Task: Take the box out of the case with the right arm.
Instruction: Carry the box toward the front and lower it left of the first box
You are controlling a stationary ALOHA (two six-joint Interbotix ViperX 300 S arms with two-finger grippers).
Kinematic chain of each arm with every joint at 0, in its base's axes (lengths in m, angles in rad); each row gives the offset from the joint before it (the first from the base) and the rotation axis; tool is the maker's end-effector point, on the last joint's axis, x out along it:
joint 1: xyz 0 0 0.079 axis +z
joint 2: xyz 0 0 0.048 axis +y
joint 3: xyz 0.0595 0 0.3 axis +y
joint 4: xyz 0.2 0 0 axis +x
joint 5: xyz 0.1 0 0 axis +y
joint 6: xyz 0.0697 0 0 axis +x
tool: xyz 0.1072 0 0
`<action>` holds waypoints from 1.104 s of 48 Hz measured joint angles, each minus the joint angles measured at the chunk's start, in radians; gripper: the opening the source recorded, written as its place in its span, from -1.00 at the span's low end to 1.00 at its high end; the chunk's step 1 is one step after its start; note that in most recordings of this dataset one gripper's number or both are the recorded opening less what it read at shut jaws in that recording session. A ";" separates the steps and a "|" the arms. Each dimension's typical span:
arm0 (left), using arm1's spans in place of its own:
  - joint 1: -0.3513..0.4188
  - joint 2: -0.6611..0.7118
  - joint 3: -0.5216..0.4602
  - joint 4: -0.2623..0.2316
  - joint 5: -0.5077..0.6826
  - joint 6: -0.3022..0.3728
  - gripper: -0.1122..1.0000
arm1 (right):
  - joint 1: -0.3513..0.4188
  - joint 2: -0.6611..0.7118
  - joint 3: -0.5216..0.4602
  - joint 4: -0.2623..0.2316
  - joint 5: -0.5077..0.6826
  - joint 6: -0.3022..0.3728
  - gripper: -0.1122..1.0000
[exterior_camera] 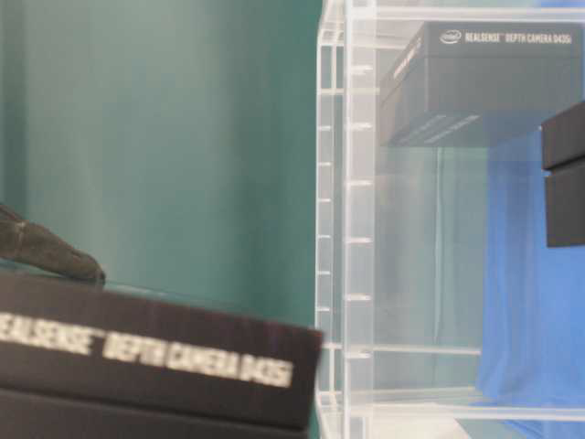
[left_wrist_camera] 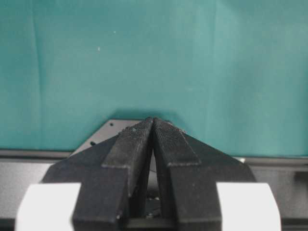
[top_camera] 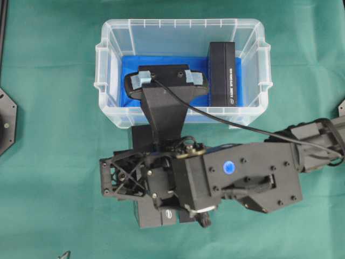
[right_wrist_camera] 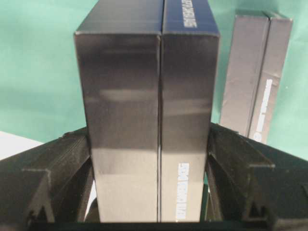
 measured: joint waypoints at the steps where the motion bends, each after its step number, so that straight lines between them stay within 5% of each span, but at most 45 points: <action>1: 0.000 0.000 0.000 0.000 -0.002 -0.002 -0.80 | 0.000 0.000 0.000 0.000 -0.002 0.000 0.43; 19: 0.000 0.003 0.002 0.000 -0.002 -0.002 -0.80 | -0.008 0.000 0.000 0.005 0.000 -0.002 0.43; 38: 0.000 0.005 0.002 0.000 0.000 -0.002 -0.80 | -0.009 0.058 0.002 0.054 0.000 -0.002 0.43; 53: 0.000 0.005 0.000 0.000 -0.002 -0.002 -0.80 | -0.018 0.114 0.092 0.109 -0.077 0.006 0.43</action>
